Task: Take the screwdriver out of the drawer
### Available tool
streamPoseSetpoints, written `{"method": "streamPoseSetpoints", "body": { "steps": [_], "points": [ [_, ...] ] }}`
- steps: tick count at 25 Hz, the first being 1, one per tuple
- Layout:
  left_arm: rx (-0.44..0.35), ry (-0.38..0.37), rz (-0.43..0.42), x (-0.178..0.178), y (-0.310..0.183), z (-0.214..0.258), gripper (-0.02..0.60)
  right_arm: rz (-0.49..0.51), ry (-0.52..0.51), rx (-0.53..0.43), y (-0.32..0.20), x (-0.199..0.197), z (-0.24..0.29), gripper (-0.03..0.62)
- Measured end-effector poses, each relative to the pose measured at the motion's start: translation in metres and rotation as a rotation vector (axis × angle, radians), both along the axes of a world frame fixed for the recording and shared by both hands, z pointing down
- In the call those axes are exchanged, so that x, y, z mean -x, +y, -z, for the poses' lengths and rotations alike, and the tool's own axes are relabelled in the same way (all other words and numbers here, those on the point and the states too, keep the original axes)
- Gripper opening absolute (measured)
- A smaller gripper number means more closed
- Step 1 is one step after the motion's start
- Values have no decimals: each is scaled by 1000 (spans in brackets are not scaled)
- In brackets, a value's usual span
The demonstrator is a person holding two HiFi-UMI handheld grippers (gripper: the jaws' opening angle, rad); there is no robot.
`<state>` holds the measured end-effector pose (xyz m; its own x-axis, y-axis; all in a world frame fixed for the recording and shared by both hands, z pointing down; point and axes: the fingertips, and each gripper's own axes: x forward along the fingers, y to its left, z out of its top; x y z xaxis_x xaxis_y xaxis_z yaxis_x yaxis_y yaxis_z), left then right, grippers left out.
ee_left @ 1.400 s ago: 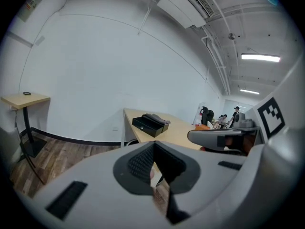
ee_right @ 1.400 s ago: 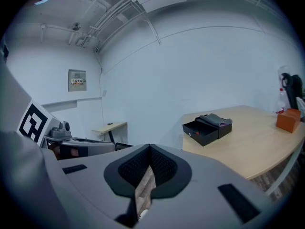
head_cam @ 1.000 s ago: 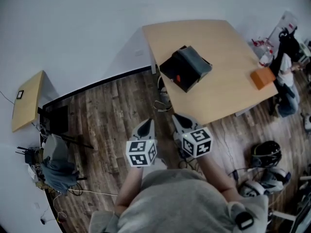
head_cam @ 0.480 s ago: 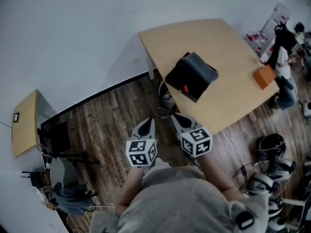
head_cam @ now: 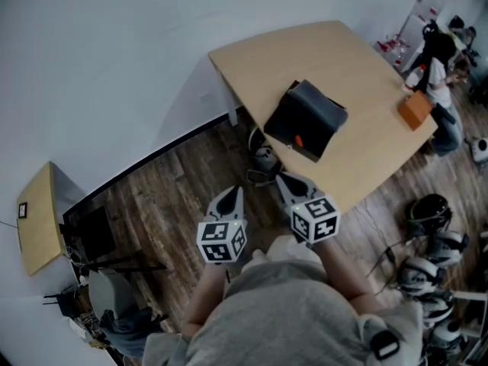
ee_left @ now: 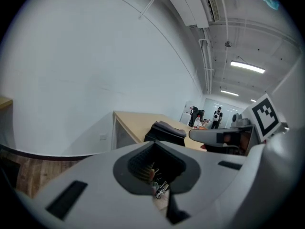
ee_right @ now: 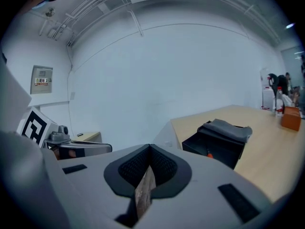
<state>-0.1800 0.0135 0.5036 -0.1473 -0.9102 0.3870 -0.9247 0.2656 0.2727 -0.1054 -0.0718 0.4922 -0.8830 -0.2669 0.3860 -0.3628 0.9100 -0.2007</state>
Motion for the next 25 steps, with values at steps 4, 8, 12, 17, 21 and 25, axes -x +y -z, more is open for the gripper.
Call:
{"method": "streamPoseSetpoints", "body": {
  "steps": [4, 8, 12, 17, 21, 25],
  "points": [
    [2, 19, -3, 12, -6, -6, 0, -27, 24, -2, -13, 1, -6, -2],
    [3, 35, -21, 22, -23, -11, 0, -55, 34, -1, -33, 6, -9, -2],
    [8, 27, -54, 35, -46, -12, 0, -81, 32, -1, -59, 17, -12, -2],
    [26, 17, -76, 62, -78, -11, 0, -125, 42, -6, -94, 35, -11, -2],
    [33, 21, -89, 81, -108, -10, 0, -154, 57, -10, -126, 45, -9, -2],
    [36, 34, -117, 95, -139, -9, 0, -188, 87, -25, -161, 53, -12, -2]
  ]
}}
